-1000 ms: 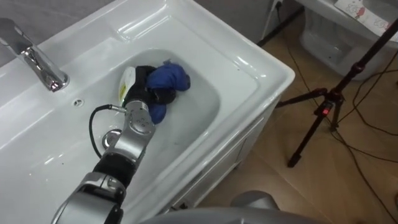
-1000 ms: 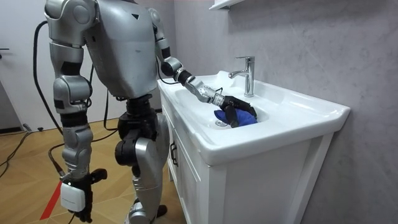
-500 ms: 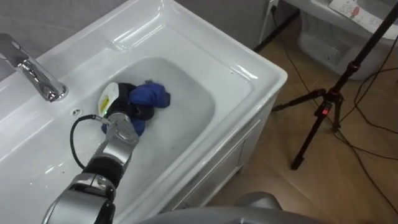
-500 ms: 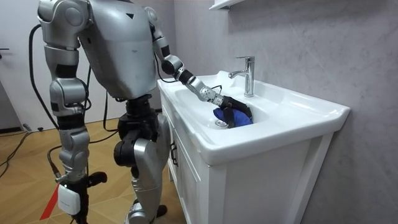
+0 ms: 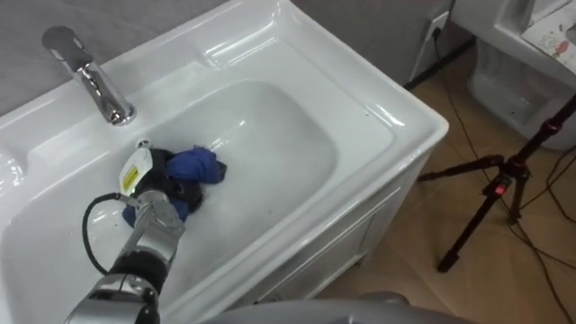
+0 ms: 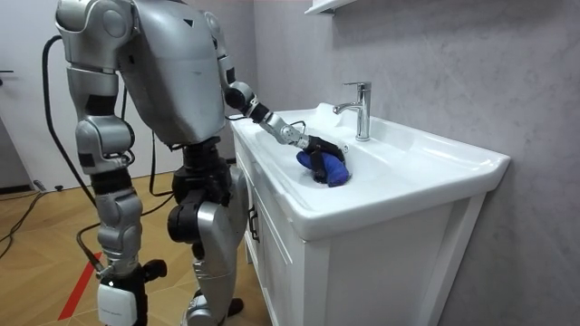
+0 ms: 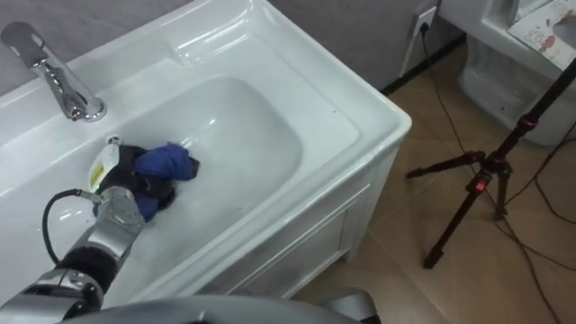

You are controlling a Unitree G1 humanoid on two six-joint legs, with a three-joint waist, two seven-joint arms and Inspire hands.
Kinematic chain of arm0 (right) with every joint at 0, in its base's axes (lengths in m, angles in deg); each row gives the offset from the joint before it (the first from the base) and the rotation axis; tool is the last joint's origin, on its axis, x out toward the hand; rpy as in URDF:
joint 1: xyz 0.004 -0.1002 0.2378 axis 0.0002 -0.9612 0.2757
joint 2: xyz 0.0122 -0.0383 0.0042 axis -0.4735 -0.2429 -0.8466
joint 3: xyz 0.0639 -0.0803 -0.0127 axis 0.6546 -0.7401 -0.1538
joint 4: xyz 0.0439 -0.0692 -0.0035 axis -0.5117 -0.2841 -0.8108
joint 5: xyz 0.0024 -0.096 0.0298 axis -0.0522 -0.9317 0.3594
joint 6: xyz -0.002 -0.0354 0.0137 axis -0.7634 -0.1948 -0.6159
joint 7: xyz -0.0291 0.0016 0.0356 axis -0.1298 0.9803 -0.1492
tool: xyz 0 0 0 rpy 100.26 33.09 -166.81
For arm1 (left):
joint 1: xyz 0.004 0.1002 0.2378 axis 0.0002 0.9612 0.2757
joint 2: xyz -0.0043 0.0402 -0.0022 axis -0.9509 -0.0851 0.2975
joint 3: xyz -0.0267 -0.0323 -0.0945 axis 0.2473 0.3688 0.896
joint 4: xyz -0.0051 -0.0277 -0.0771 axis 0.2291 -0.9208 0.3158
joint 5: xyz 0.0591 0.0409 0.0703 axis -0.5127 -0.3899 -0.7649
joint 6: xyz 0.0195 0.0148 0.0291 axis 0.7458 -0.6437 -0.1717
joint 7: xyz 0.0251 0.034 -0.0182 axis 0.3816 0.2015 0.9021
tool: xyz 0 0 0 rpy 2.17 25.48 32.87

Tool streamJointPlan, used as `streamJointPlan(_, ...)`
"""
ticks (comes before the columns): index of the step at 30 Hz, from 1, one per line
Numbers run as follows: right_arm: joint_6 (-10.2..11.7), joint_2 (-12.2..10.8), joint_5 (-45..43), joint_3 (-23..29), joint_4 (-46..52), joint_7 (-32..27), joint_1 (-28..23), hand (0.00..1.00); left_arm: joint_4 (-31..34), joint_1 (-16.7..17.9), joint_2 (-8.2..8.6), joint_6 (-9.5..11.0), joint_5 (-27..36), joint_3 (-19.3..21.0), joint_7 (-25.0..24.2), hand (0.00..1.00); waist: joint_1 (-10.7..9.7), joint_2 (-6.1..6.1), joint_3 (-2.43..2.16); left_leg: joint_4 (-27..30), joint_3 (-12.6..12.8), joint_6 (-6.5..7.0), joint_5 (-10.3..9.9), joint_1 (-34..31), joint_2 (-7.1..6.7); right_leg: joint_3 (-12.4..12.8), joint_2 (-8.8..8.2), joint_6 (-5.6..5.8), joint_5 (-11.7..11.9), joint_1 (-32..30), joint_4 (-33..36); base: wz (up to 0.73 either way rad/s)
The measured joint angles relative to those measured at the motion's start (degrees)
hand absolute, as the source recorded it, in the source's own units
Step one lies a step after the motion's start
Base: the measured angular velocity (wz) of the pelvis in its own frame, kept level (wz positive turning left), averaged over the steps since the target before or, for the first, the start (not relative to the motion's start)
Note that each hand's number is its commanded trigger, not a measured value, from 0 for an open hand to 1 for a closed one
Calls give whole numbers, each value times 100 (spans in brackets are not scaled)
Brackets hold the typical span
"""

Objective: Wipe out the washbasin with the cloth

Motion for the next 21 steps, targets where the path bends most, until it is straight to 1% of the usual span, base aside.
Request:
streamJointPlan(1, -10, -9, -14, 4, 3, -2, 23, 0, -11, 13, 31, -2, -54, 45, 37, 100, 60, -17, -8, 10, -22, 1, 1, -13, -1, -13, -3, 0, 0, -2, 7, 8)
streamJointPlan(3, -72, -19, -24, 7, 11, 2, 91, 0, 7, 96, 33, 8, -286, 43, 117, 100, 71, -61, -34, 7, -107, 0, 1, -21, -2, -65, -5, -10, -7, 13, 17, 10)
streamJointPlan(5, -109, -10, -17, 7, -4, 9, 140, 0, 2, 147, 34, 11, -517, 43, 177, 100, 100, -131, -75, -4, -184, -10, 7, -18, 8, -104, 6, -29, -20, 31, 13, 8)
streamJointPlan(7, -114, 6, 0, 7, -1, 1, 168, 0, 5, 186, 35, 12, -624, 43, 194, 100, 134, -150, -78, -4, -201, -19, 12, -18, 15, -115, 16, -37, -17, 30, 14, 0)
streamJointPlan(10, -119, 12, -1, 2, -2, -40, 217, 0, -2, 196, 57, 97, -632, 40, 228, 100, 196, -150, -77, -2, -252, -23, 15, -21, 17, -186, 6, -52, -9, 52, 21, 3)
streamJointPlan(12, -120, 16, -31, 9, -10, -41, 285, 0, -2, 239, 78, 196, -908, 40, 272, 100, 246, -162, -76, -5, -316, -27, 18, -17, 17, -248, 3, -59, -14, 107, 1, 11)
streamJointPlan(14, -115, 27, -98, 9, -6, -30, 353, 0, 11, 312, 105, 253, -1164, 41, 381, 100, 260, -164, -77, -6, -345, -31, 21, -15, 19, -256, 5, -66, -13, 121, -65, 5)
streamJointPlan(16, -127, 27, -259, 13, 1, 10, 431, 0, 40, 334, 166, 254, -1376, 42, 475, 100, 295, -165, -78, -7, -421, -33, 23, -34, 17, -282, 5, -71, -15, 118, -66, 5)
streamJointPlan(17, -159, 29, -314, 12, 5, 30, 475, 0, 100, 364, 204, 254, -1476, 42, 507, 100, 385, -167, -79, -8, -437, -34, 24, -39, 17, -285, 7, -77, -19, 122, -71, 0)
streamJointPlan(18, -188, 28, -341, 11, 9, 35, 504, 0, 135, 388, 218, 254, -1522, 42, 533, 100, 425, -169, -80, -8, -455, -36, 26, -41, 17, -290, 8, -78, -20, 135, -74, 6)
streamJointPlan(20, -195, 26, -514, 14, 16, 36, 558, 0, 134, 412, 265, 254, -1810, 42, 704, 100, 497, -185, -81, -7, -620, -37, 29, -41, 7, -374, 3, -84, -24, 212, -98, 23)
streamJointPlan(21, -193, 27, -544, 25, 17, 31, 564, 0, 131, 438, 263, 252, -1895, 58, 759, 100, 528, -185, -81, -8, -648, -39, 30, -35, 8, -404, 2, -86, -25, 217, -102, 23)
